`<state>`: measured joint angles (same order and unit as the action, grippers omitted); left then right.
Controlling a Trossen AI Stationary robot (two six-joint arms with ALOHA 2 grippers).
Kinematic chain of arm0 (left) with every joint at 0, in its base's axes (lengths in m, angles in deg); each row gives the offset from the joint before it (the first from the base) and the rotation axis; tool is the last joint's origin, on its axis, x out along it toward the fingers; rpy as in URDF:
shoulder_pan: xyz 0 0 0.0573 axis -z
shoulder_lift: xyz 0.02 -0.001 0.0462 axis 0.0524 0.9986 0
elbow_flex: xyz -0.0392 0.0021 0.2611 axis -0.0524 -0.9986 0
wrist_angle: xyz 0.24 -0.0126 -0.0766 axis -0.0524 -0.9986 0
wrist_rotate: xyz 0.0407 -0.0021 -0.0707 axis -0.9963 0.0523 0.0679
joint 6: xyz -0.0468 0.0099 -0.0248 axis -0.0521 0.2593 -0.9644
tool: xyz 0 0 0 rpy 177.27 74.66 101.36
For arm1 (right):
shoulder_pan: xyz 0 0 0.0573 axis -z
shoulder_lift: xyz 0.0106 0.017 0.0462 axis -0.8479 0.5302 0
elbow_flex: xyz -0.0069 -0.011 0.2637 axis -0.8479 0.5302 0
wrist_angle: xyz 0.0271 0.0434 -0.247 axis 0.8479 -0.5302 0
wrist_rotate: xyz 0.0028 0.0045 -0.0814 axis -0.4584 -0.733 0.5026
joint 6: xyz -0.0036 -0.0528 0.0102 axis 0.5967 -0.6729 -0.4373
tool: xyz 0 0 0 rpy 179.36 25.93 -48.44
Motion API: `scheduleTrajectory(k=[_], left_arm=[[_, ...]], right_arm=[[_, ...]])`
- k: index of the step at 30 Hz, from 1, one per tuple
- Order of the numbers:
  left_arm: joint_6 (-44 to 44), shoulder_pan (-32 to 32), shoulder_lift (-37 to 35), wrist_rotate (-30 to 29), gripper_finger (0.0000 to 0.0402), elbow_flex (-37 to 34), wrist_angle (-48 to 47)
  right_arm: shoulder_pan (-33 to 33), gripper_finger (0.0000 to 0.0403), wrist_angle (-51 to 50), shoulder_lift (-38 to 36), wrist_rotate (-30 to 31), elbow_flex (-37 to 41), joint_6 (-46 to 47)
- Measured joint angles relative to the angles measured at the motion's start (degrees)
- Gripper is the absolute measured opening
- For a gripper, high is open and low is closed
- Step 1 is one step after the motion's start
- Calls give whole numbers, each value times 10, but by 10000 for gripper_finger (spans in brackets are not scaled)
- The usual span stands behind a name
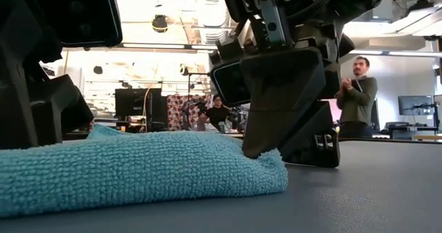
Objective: Roll towel
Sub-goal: Roll the blue towel
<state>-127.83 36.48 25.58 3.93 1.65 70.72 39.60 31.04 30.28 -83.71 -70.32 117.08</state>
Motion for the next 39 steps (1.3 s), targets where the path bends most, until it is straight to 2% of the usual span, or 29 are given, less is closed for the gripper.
scheduleTrajectory(k=[4,10,16,22,28,31,35,39], left_arm=[[13,3,-5,-4,92,0,5],[72,20,-50,-64,63,-1,-11],[77,38,-62,-99,41,-1,-17],[77,82,-62,-216,19,4,-17],[118,96,-62,-270,1,20,-16],[143,96,-62,-279,2,22,-9],[174,91,-57,-253,8,22,7],[216,87,-57,-229,44,22,25]], right_arm=[[0,27,-2,0,10,0,9],[0,27,-5,0,22,1,24],[1,27,-4,1,25,2,32],[4,28,-4,1,26,2,43],[7,27,-4,1,29,2,50],[8,28,-4,1,29,2,56],[8,28,-4,1,26,2,57],[9,28,-4,1,25,2,57]])
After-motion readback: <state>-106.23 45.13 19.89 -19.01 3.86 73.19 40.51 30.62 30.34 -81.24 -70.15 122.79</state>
